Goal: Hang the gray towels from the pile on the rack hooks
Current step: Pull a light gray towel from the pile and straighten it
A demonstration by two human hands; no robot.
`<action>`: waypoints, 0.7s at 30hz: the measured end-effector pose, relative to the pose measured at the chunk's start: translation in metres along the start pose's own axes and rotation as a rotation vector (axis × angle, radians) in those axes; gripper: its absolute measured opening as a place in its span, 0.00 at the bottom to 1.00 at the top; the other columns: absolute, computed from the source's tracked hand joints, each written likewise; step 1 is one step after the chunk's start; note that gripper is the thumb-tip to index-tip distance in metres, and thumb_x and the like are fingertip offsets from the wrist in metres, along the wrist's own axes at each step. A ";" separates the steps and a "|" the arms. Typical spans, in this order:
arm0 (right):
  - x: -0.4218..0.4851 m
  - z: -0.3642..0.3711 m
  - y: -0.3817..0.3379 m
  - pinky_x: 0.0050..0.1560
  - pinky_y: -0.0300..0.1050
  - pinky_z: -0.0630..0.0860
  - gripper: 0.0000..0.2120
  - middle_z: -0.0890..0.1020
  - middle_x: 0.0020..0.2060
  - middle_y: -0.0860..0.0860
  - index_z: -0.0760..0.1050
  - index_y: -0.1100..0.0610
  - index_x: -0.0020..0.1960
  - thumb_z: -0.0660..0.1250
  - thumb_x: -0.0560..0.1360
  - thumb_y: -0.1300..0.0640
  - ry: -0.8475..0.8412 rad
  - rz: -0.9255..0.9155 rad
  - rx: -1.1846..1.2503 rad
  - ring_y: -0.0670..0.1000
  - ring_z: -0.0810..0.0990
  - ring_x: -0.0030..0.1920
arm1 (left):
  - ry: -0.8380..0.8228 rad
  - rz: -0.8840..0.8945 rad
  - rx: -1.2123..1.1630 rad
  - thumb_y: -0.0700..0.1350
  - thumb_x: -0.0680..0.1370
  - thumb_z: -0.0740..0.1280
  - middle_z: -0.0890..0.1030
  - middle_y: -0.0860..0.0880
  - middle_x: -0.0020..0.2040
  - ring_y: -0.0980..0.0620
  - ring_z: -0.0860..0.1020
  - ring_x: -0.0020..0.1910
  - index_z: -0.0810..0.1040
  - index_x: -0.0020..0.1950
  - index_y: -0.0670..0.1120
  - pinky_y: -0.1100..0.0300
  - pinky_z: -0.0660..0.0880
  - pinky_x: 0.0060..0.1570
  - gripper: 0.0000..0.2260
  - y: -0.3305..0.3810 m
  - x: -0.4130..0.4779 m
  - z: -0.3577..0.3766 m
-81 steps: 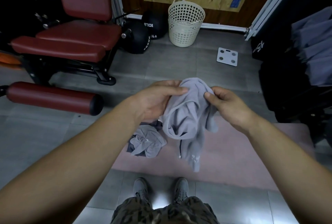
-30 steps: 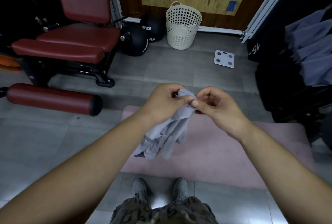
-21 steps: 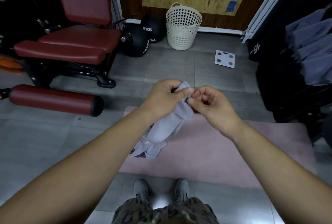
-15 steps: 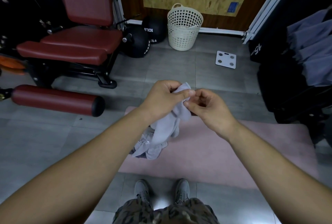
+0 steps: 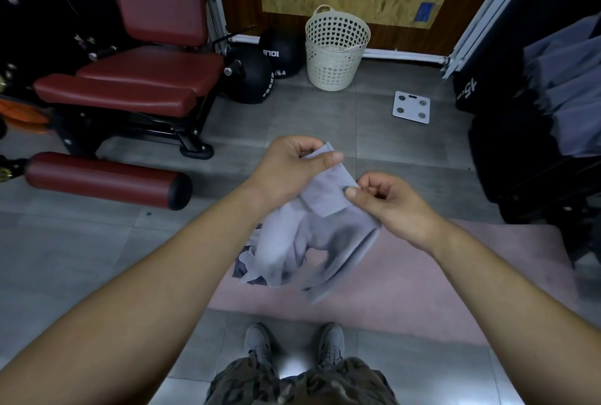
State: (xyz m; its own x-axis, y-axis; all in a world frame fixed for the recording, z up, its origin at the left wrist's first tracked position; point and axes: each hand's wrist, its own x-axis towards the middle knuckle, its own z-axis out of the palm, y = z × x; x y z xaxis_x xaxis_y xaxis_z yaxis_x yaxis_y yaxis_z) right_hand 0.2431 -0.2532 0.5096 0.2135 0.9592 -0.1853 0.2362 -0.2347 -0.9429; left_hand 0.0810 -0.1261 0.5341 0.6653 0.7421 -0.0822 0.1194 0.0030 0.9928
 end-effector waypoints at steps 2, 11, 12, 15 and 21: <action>-0.004 -0.005 0.008 0.29 0.40 0.57 0.23 0.62 0.29 0.49 0.64 0.61 0.34 0.70 0.78 0.49 -0.034 0.046 -0.103 0.48 0.60 0.31 | 0.004 -0.006 -0.031 0.41 0.77 0.72 0.73 0.42 0.38 0.49 0.71 0.39 0.74 0.45 0.25 0.58 0.69 0.40 0.18 -0.001 0.000 0.000; -0.026 -0.013 0.023 0.32 0.46 0.56 0.23 0.61 0.31 0.52 0.65 0.58 0.32 0.66 0.81 0.50 0.012 0.093 -0.058 0.51 0.59 0.33 | -0.082 -0.210 0.009 0.46 0.72 0.77 0.75 0.43 0.39 0.49 0.74 0.39 0.77 0.45 0.31 0.56 0.70 0.39 0.18 -0.016 -0.008 -0.020; -0.025 -0.014 0.020 0.32 0.46 0.56 0.23 0.60 0.31 0.52 0.64 0.57 0.32 0.66 0.81 0.49 0.026 0.075 -0.025 0.51 0.58 0.33 | -0.068 -0.214 0.003 0.47 0.72 0.78 0.74 0.43 0.39 0.48 0.73 0.39 0.76 0.44 0.32 0.54 0.68 0.40 0.20 -0.017 -0.007 -0.021; -0.023 -0.018 0.011 0.29 0.40 0.56 0.21 0.62 0.31 0.51 0.67 0.55 0.32 0.69 0.78 0.47 0.041 0.056 0.031 0.48 0.59 0.32 | 0.016 -0.200 -0.087 0.42 0.75 0.74 0.80 0.47 0.35 0.51 0.77 0.36 0.78 0.38 0.43 0.58 0.73 0.38 0.09 -0.016 -0.005 -0.019; -0.021 -0.036 0.014 0.31 0.42 0.59 0.27 0.64 0.31 0.52 0.65 0.63 0.35 0.74 0.74 0.44 -0.077 0.154 -0.192 0.48 0.63 0.32 | 0.233 -0.051 -0.188 0.39 0.78 0.71 0.80 0.51 0.37 0.56 0.76 0.39 0.79 0.41 0.44 0.64 0.74 0.42 0.06 -0.010 0.005 -0.011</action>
State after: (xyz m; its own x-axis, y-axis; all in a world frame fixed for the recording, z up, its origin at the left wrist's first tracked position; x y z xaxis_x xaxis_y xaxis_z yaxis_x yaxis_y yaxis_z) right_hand 0.2761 -0.2827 0.5101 0.1893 0.9174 -0.3501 0.3836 -0.3973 -0.8337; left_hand 0.0752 -0.1152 0.5249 0.4719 0.8717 -0.1321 -0.0045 0.1523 0.9883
